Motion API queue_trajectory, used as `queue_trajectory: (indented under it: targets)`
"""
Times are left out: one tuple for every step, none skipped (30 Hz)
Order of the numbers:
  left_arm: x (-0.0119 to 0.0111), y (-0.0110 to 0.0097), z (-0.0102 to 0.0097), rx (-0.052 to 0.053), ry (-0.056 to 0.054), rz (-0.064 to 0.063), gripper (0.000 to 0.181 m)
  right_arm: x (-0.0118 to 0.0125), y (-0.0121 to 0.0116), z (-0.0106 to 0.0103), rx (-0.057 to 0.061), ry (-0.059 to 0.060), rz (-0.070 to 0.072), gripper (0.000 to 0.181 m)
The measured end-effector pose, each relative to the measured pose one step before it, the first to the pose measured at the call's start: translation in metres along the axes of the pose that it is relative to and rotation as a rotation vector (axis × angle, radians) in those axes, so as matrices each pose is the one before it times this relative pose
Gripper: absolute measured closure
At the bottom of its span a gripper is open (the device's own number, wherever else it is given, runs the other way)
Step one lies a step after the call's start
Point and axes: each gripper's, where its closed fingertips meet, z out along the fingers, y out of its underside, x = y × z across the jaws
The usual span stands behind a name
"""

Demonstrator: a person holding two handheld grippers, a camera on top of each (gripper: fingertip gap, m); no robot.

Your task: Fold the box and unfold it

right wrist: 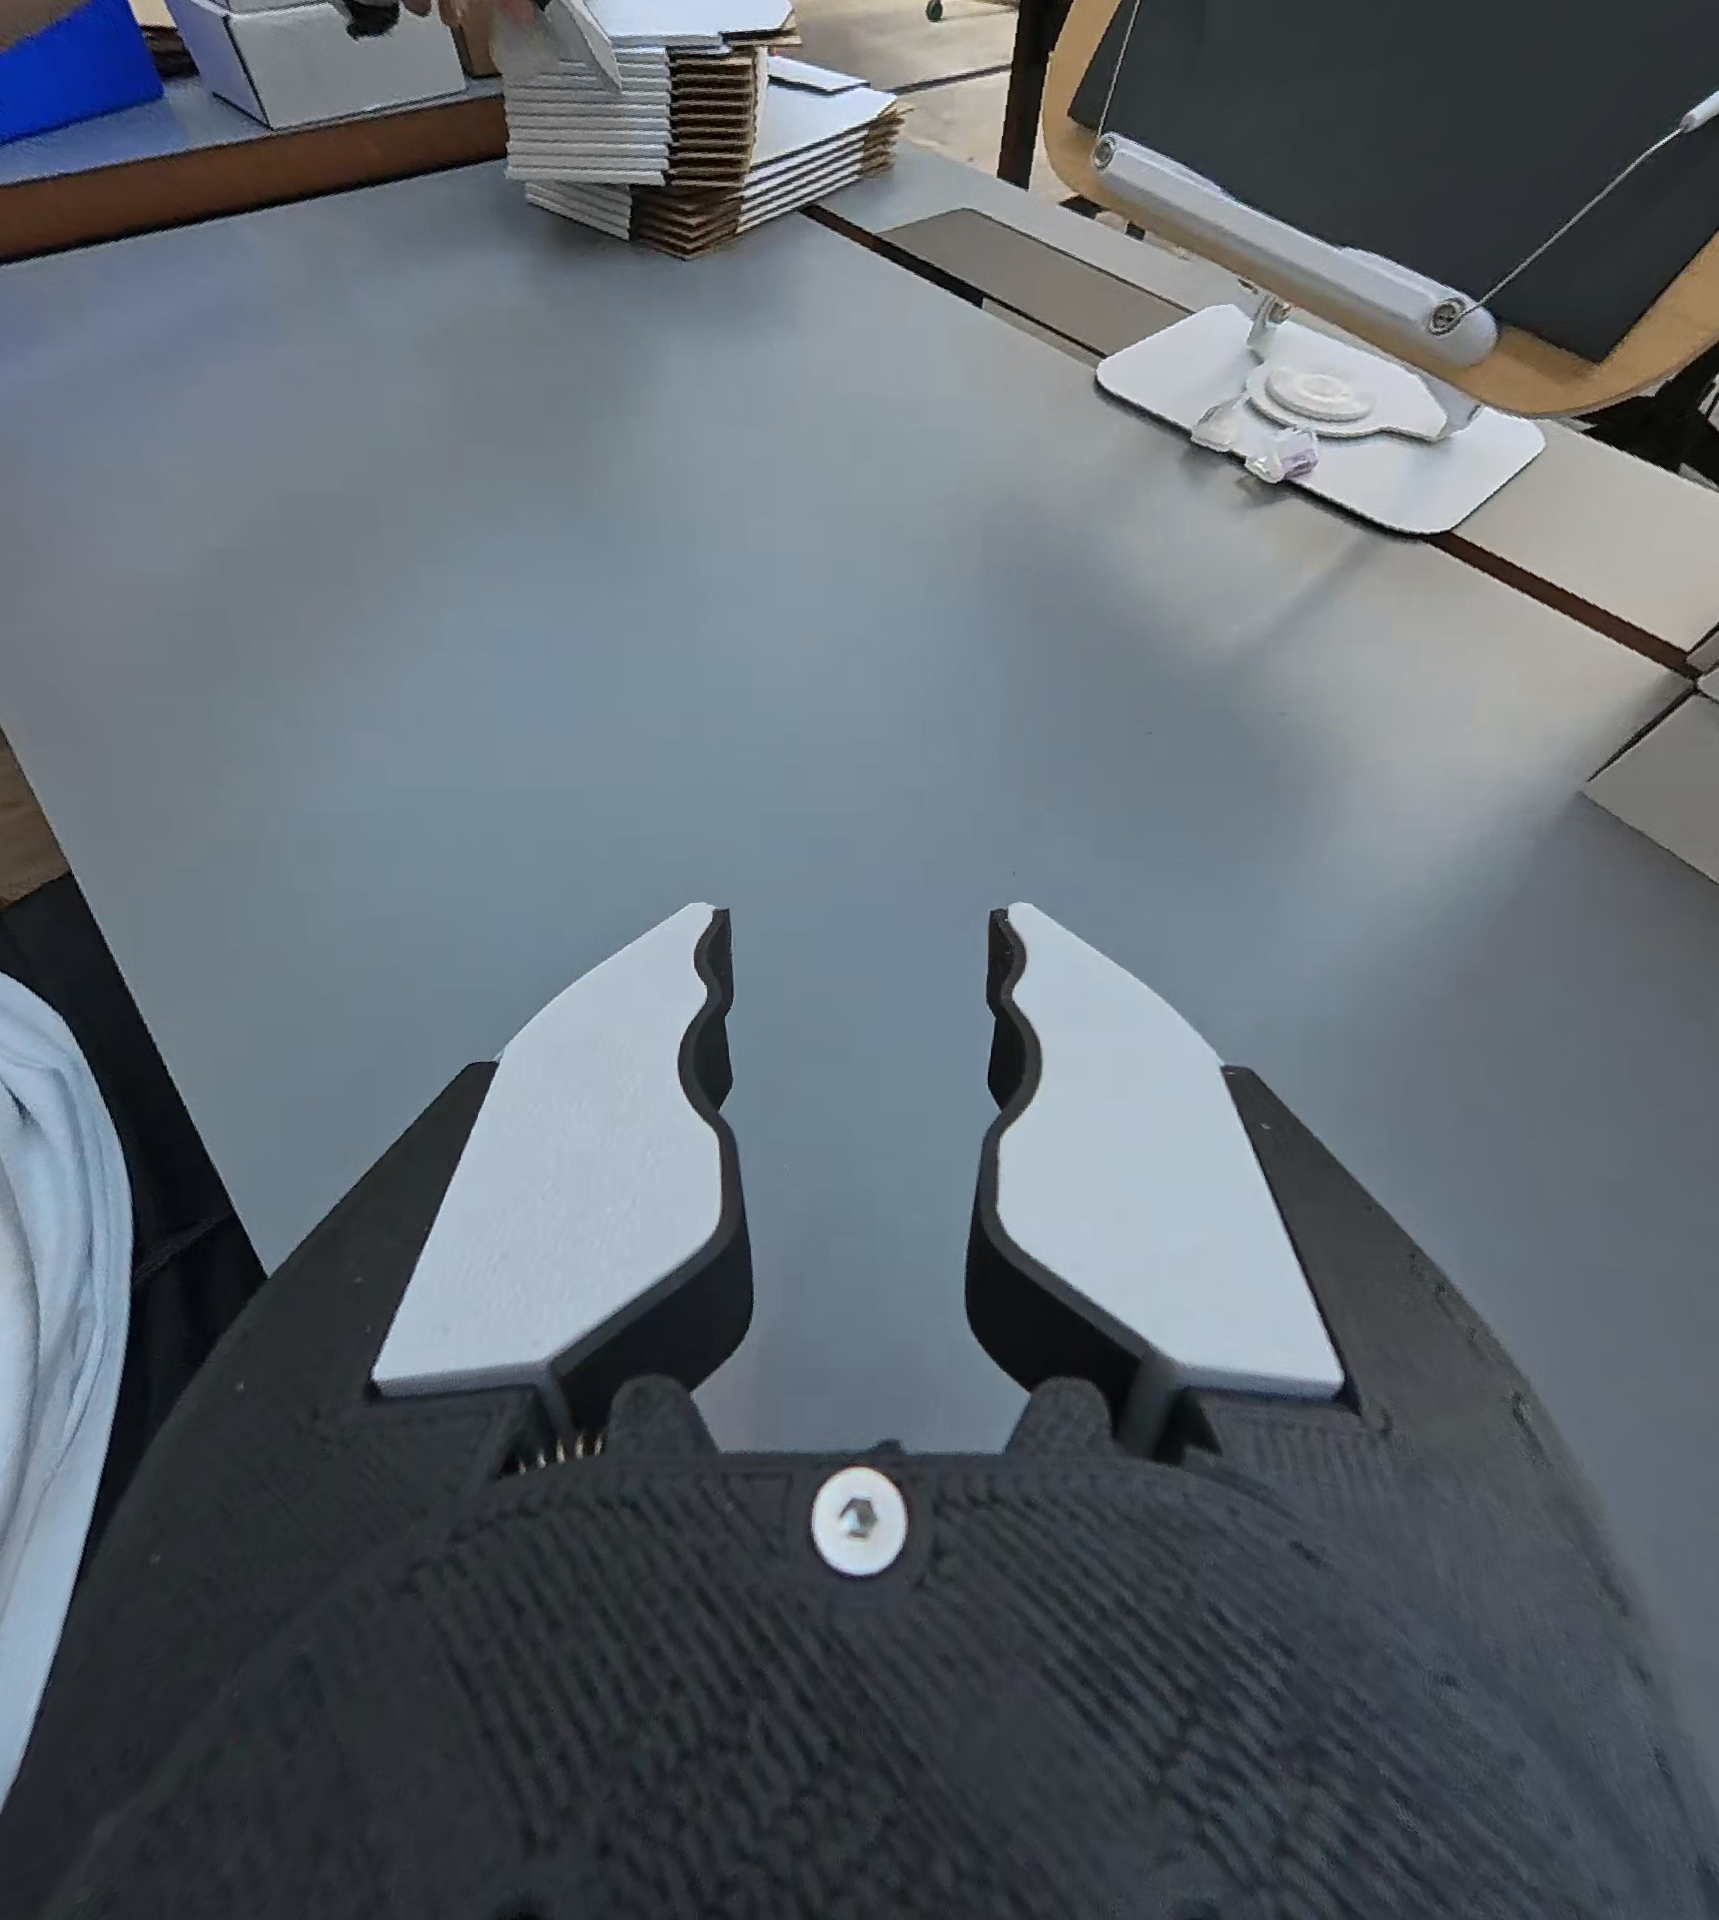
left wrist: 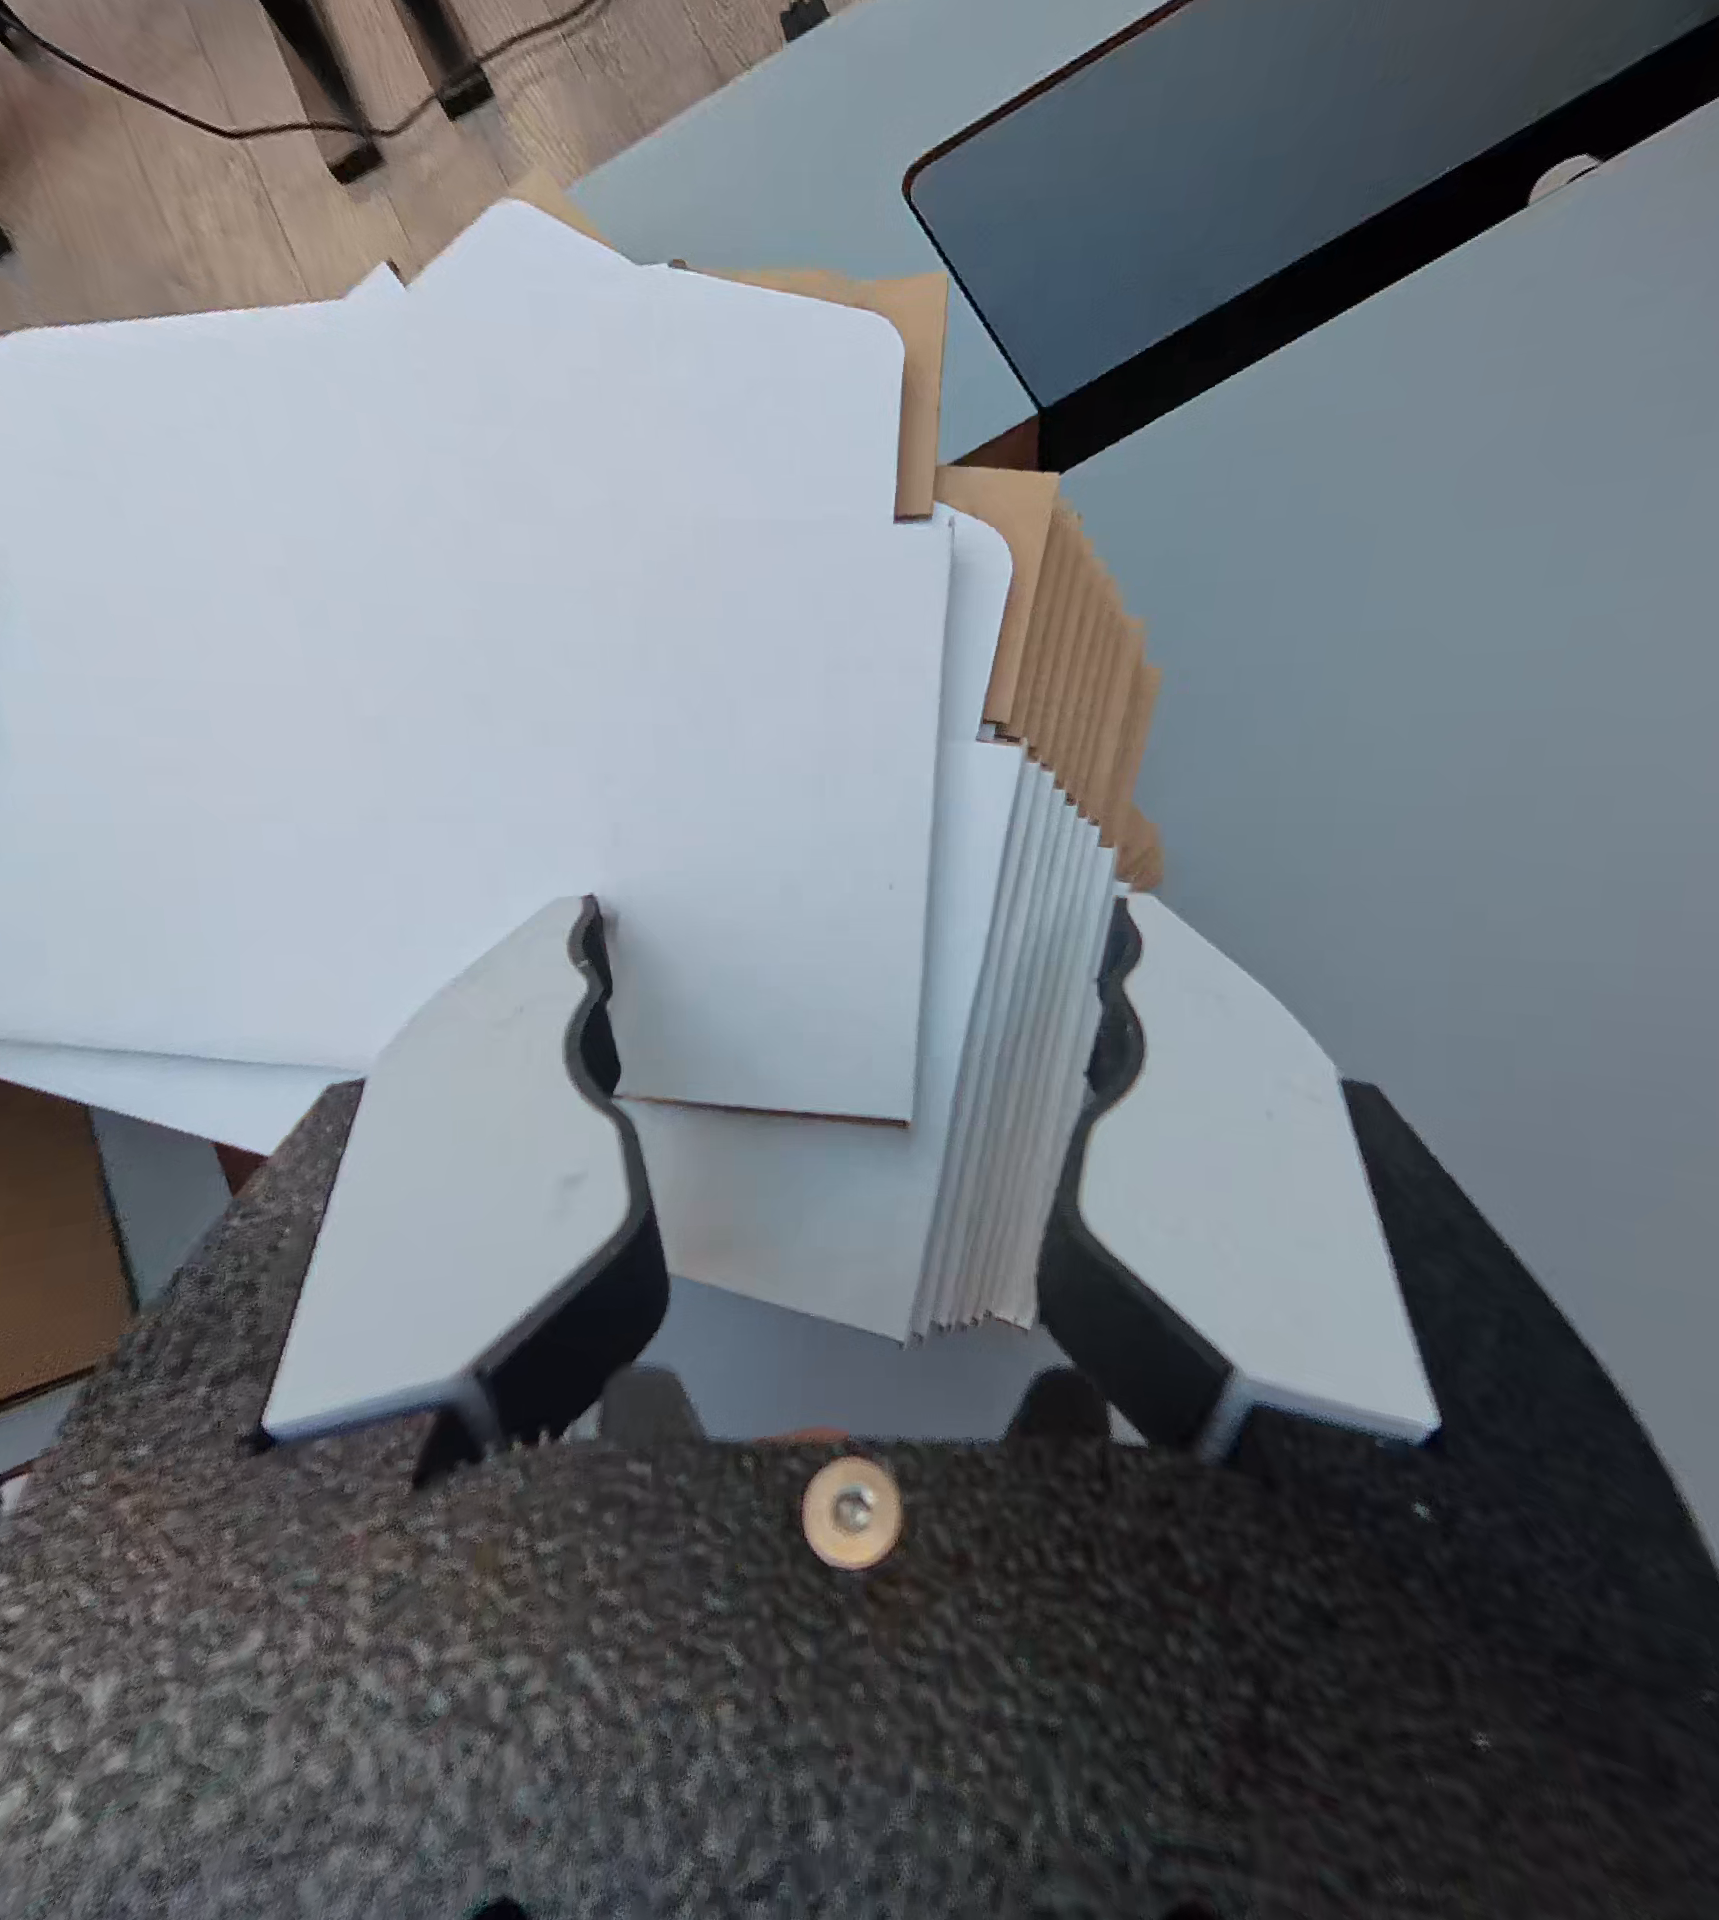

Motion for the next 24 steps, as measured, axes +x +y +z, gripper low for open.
queue_trajectory:
  targets:
    - [-0.00118, 0.00276, -0.00122, -0.007, -0.0311, 0.0378, 0.102, -0.00164, 0.00095, 0.00425, -0.0042, -0.0079, 0.0027, 0.134]
    - [0.00187, 0.00283, -0.00179, -0.0103, -0.0164, 0.0302, 0.108, -0.00197, 0.00114, 0.00408, -0.0067, -0.0087, 0.0013, 0.134]
    - [0.00478, 0.00219, -0.00315, -0.0064, -0.0007, 0.0304, 0.109, -0.003, 0.00109, 0.00388, -0.0079, -0.0155, -0.0034, 0.134]
    - [0.0051, 0.003, -0.00389, -0.0144, -0.0022, 0.0308, 0.11, -0.00264, 0.00076, 0.00377, -0.0064, -0.0142, -0.0072, 0.134]
    - [0.00408, 0.00318, -0.00406, -0.0172, -0.014, 0.0349, 0.114, -0.00084, 0.00002, 0.00377, -0.0036, -0.0028, -0.0089, 0.134]
    - [0.00333, 0.00279, -0.004, -0.0161, -0.0238, 0.0401, 0.12, -0.00036, -0.00066, 0.00368, -0.0022, 0.0013, -0.0098, 0.134]
    - [0.00214, 0.00256, -0.00436, -0.0169, -0.0342, 0.0486, 0.125, -0.00108, -0.0012, 0.00384, -0.0011, -0.0043, -0.008, 0.134]
    - [0.00246, 0.00103, -0.00461, -0.0079, -0.0399, 0.0399, 0.125, -0.00211, -0.00196, 0.00385, 0.0019, -0.0094, -0.0068, 0.134]
    - [0.00336, -0.0019, -0.00513, 0.0118, -0.0397, 0.0339, 0.125, -0.00201, -0.00283, 0.00377, 0.0069, -0.0082, -0.0082, 0.134]
    - [0.00334, -0.00315, -0.00566, 0.0214, -0.0442, 0.0324, 0.125, -0.00204, -0.00333, 0.00367, 0.0105, -0.0065, -0.0084, 0.134]
    - [0.00215, -0.00323, -0.00574, 0.0207, -0.0559, 0.0367, 0.125, -0.00177, -0.00368, 0.00362, 0.0137, -0.0038, -0.0051, 0.134]
    - [-0.00036, -0.00279, -0.00586, 0.0176, -0.0769, 0.0468, 0.125, -0.0017, -0.00326, 0.00365, 0.0121, -0.0043, -0.0025, 0.134]
    - [-0.00097, -0.00156, -0.00591, 0.0087, -0.0826, 0.0548, 0.125, -0.00241, -0.00249, 0.00351, 0.0085, -0.0063, -0.0019, 0.134]
    - [0.00114, -0.0002, -0.0054, -0.001, -0.0641, 0.064, 0.125, -0.00296, -0.00225, 0.00319, 0.0078, -0.0097, -0.0044, 0.134]
    - [0.0027, 0.0005, -0.00391, -0.0036, -0.0457, 0.0602, 0.125, -0.0031, -0.00245, 0.00295, 0.0088, -0.0094, -0.0046, 0.134]
    - [0.00314, 0.00086, -0.00191, -0.0028, -0.0325, 0.0399, 0.125, -0.00292, -0.00239, 0.0026, 0.0078, -0.0071, -0.0043, 0.134]
    - [0.00238, 0.00167, 0.00017, -0.0018, -0.0224, 0.0148, 0.125, -0.00299, -0.00246, 0.00208, 0.0065, -0.0058, -0.005, 0.134]
    - [0.00025, 0.00191, 0.001, 0.002, -0.0228, -0.0033, 0.125, -0.00294, -0.00242, 0.00125, 0.0052, -0.0032, -0.0065, 0.134]
    - [-0.00167, 0.00088, 0.00082, 0.0082, -0.0278, -0.0065, 0.124, -0.00245, -0.00186, 0.00037, 0.0009, 0.0006, -0.0082, 0.134]
    - [-0.00489, 0.00057, 0.00042, 0.0045, -0.0451, -0.0038, 0.127, -0.00197, -0.00137, -0.00044, -0.0018, 0.0032, -0.0103, 0.134]
    - [-0.00627, 0.00016, 0.00045, 0.0044, -0.0511, 0.0072, 0.127, -0.00176, -0.00111, -0.00106, -0.0009, 0.0032, -0.01, 0.134]
    - [-0.00292, 0.00028, 0.00092, 0.0014, -0.0257, 0.0142, 0.121, -0.0012, -0.00064, -0.00143, 0.0008, 0.0035, -0.0076, 0.134]
    - [0.00067, 0.00051, 0.00175, -0.0031, -0.0032, 0.0098, 0.116, -0.00067, -0.00009, -0.00146, 0.0016, 0.0021, -0.0037, 0.134]
    - [0.00099, 0.00049, 0.00206, -0.0068, -0.0061, 0.0098, 0.125, 0.00013, 0.00041, -0.00131, 0.0016, 0.0027, 0.0033, 0.135]
